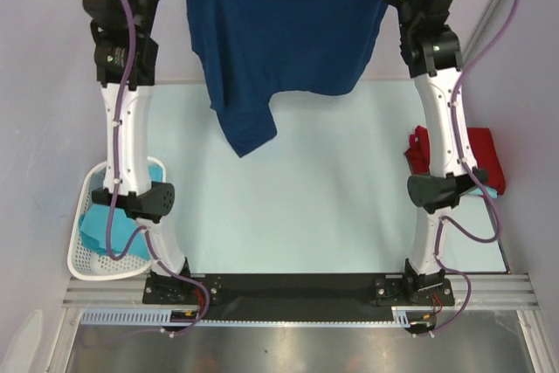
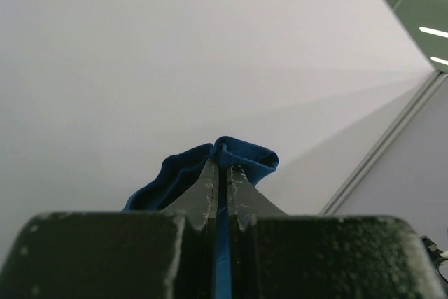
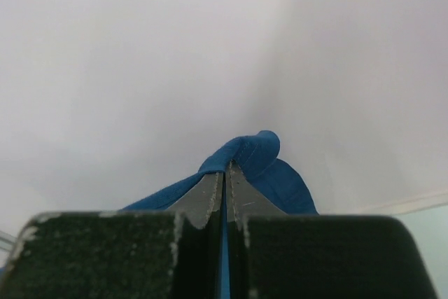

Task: Fold and stack the t-shirts
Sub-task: Flatten out the tshirt

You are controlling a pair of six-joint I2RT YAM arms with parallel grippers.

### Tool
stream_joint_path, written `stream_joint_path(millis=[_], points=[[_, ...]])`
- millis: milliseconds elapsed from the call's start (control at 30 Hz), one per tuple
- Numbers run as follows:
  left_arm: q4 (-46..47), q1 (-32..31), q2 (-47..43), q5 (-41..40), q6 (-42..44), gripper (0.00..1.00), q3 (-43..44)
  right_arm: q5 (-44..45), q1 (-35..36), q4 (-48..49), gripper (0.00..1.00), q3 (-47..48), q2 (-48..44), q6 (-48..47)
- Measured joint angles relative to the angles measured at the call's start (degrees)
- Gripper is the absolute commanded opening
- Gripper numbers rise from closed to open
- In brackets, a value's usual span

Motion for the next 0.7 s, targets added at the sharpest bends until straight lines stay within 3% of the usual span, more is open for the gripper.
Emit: stream_joint_path(millis=[300, 700], points=[[1.29, -0.35, -5.68, 0.04, 0.02, 0.00, -0.35, 2.14, 2.97, 2.34, 0.00, -1.75, -9.14, -2.86], [-0.11, -1.27, -6.49, -0.07, 0.42, 0.00, -4.33, 5.16, 5.81, 2.21, 0.00, -7.17, -9.97, -5.84]])
